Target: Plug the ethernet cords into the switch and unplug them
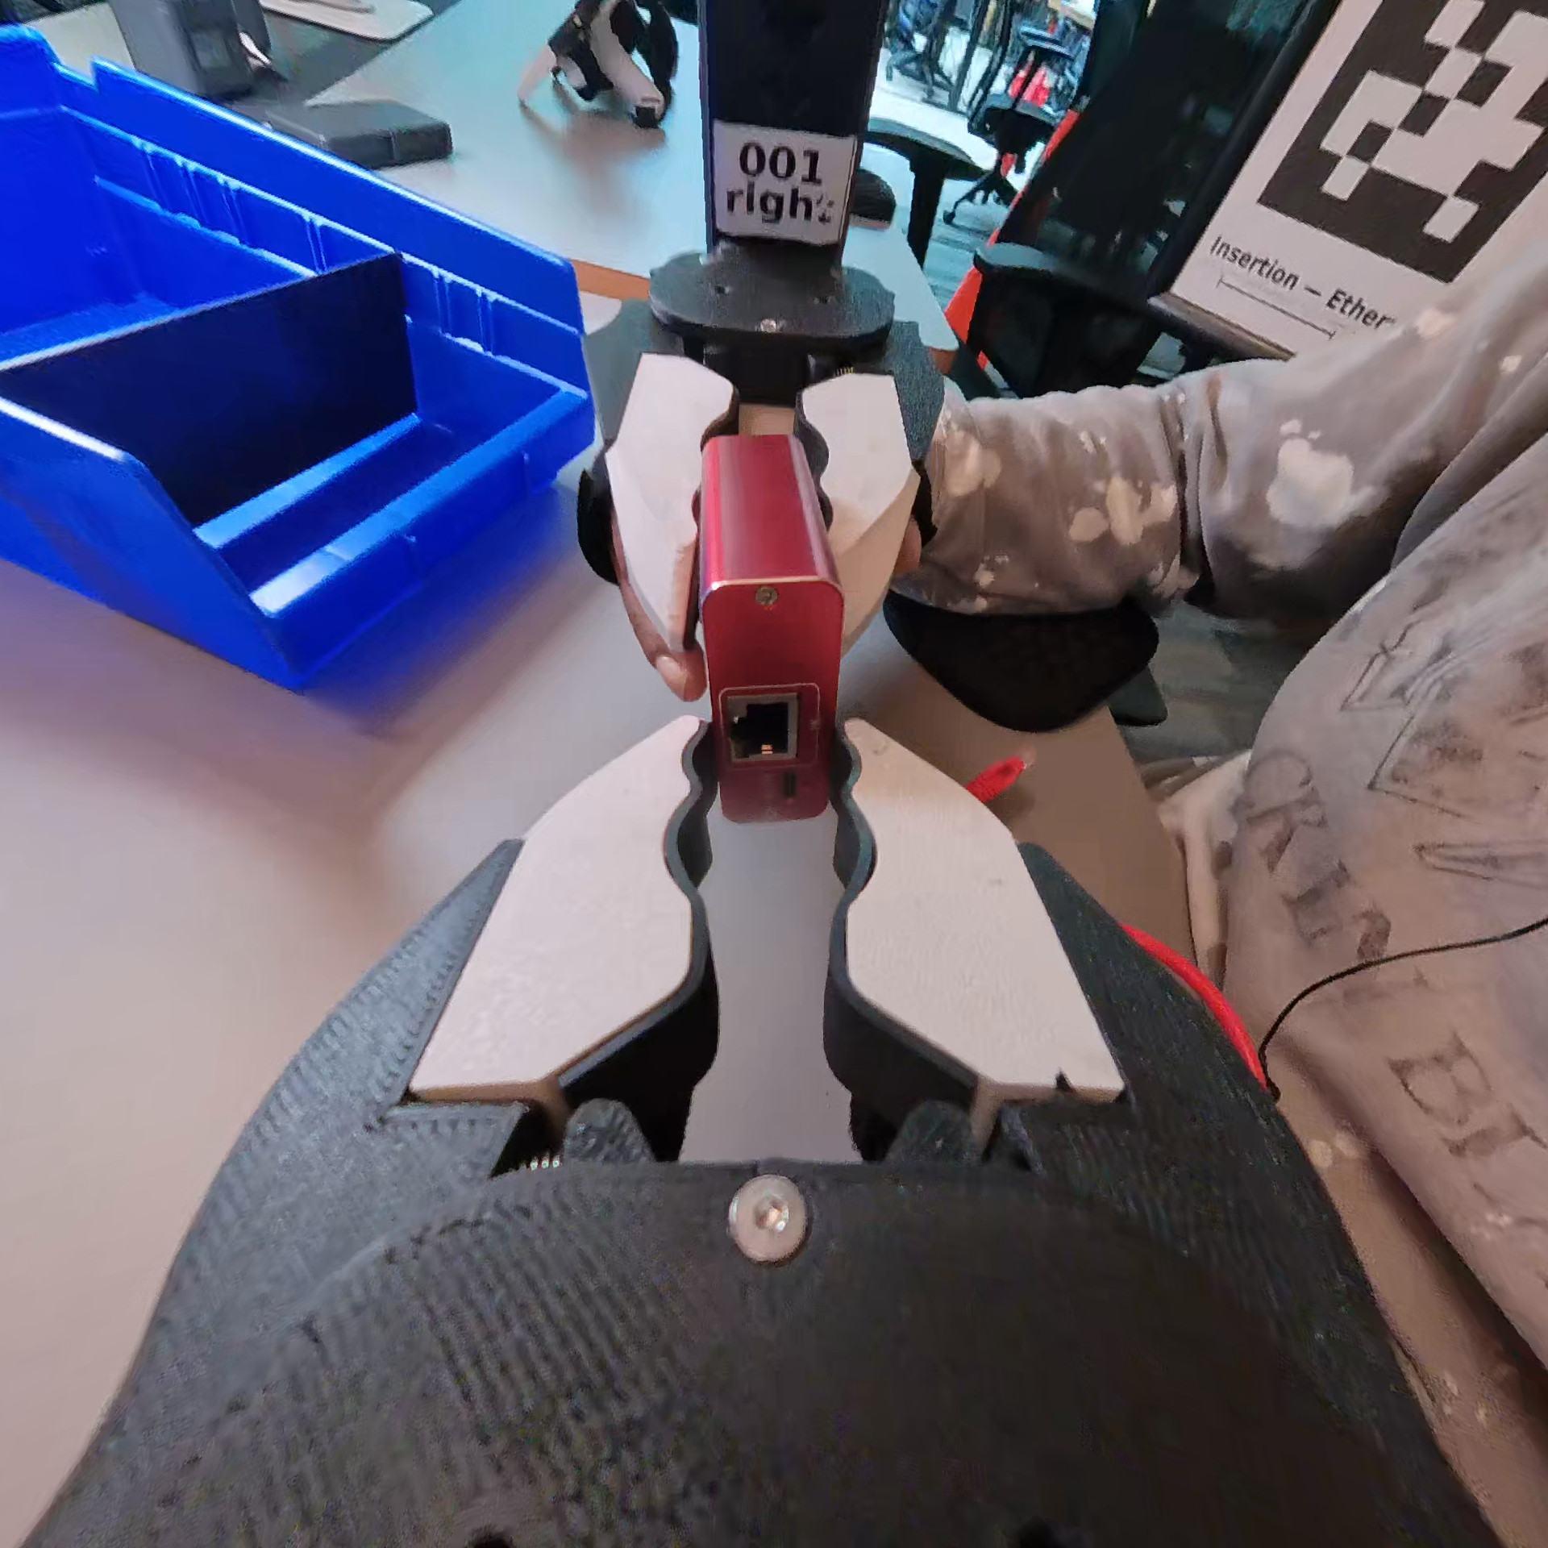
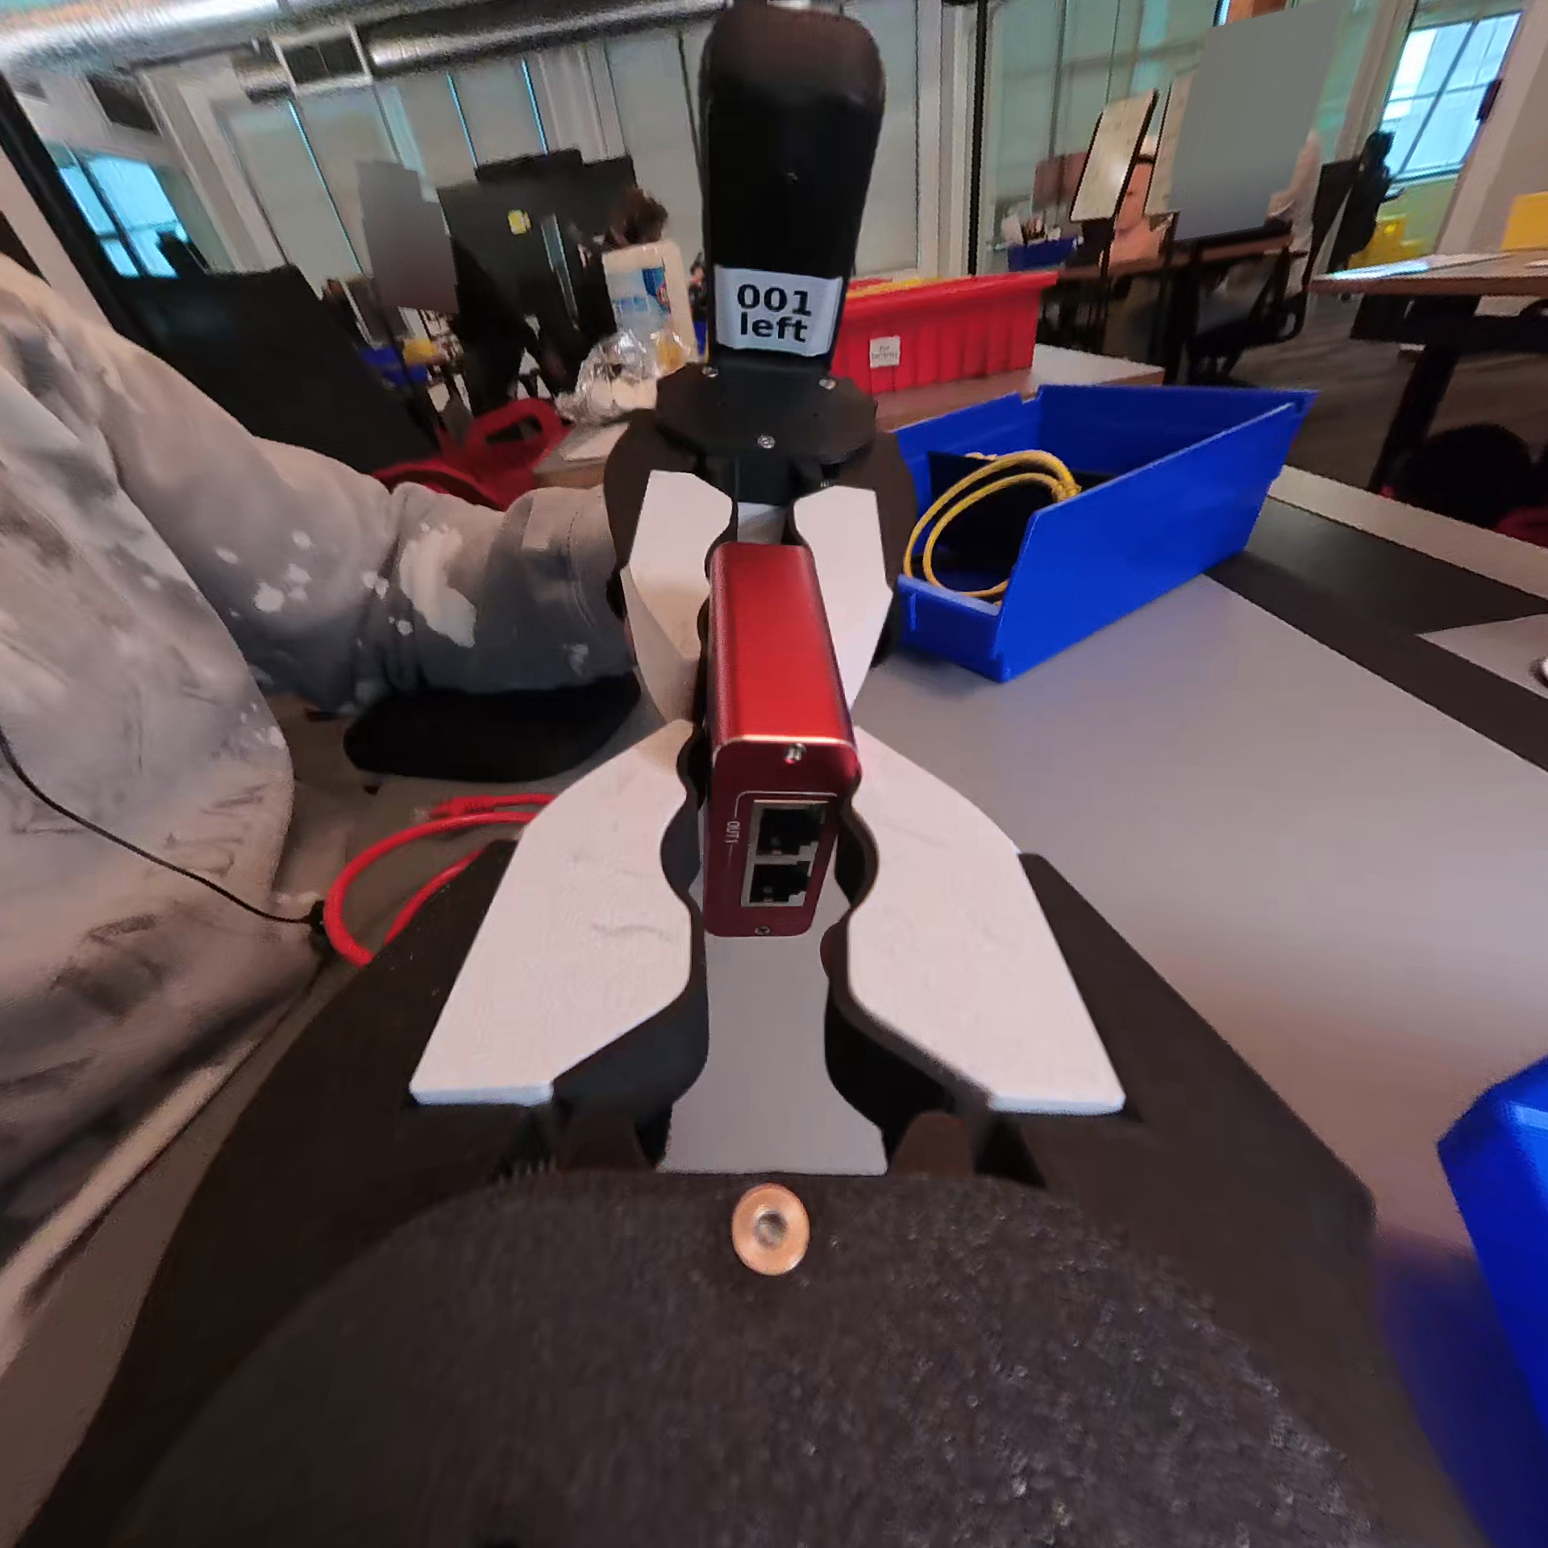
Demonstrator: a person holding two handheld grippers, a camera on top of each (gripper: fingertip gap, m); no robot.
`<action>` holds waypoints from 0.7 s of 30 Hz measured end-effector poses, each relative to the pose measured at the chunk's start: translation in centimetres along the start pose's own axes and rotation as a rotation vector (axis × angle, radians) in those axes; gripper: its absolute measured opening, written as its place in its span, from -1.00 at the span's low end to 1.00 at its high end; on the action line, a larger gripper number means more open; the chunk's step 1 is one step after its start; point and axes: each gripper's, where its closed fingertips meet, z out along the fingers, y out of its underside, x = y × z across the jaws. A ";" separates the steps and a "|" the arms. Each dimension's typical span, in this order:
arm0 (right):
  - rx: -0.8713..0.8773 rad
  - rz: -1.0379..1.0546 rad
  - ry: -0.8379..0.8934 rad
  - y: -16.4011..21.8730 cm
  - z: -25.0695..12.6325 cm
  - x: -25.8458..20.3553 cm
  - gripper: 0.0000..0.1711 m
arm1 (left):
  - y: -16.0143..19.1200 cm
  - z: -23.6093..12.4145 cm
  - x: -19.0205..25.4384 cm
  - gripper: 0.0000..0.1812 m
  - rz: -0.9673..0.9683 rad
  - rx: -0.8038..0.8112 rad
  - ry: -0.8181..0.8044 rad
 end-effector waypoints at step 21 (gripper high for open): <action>0.292 0.074 0.025 -5.3 -4.9 1.7 -0.67 | 5.7 4.3 3.2 -0.65 0.276 -0.213 0.099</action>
